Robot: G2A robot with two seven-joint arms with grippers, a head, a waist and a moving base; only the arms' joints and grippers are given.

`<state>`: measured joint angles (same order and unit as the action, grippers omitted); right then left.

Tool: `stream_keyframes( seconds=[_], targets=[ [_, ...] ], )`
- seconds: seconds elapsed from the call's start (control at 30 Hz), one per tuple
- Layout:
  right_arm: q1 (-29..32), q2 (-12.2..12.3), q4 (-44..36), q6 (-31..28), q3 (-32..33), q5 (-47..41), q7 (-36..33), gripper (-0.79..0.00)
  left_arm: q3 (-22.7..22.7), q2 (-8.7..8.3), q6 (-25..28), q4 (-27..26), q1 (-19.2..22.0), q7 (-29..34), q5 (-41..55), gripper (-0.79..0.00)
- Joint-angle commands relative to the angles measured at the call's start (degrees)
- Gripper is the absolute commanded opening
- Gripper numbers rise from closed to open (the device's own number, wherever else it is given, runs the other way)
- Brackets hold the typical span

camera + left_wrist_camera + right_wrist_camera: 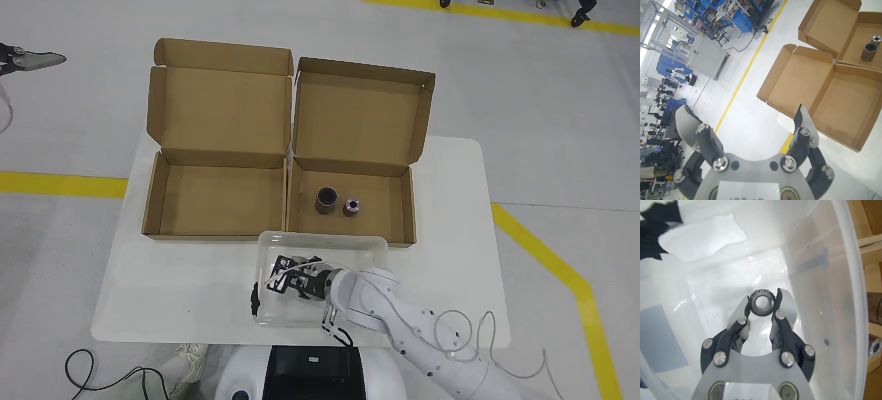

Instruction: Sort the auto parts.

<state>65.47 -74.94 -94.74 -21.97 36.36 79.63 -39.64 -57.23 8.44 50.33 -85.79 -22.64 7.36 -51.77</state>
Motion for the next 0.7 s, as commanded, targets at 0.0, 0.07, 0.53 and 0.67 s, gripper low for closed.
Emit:
stream_keyframes(
  seconds=[0.0,0.07,0.53,0.67],
  targets=[
    [0.75,0.37,-1.07,-1.14,0.97,-0.06,2.51,-0.785,0.0,0.0,0.0,0.0,0.0,0.0,0.0,0.0],
    [1.59,0.85,-1.7,-2.73,2.23,-0.14,5.3,-0.785,0.0,0.0,0.0,0.0,0.0,0.0,0.0,0.0],
    [3.54,2.72,-6.41,-10.58,8.0,1.14,21.49,-0.785,0.0,0.0,0.0,0.0,0.0,0.0,0.0,0.0],
    [1.32,2.61,-5.1,-12.24,9.2,0.31,26.39,-0.785,0.0,0.0,0.0,0.0,0.0,0.0,0.0,0.0]
  ],
)
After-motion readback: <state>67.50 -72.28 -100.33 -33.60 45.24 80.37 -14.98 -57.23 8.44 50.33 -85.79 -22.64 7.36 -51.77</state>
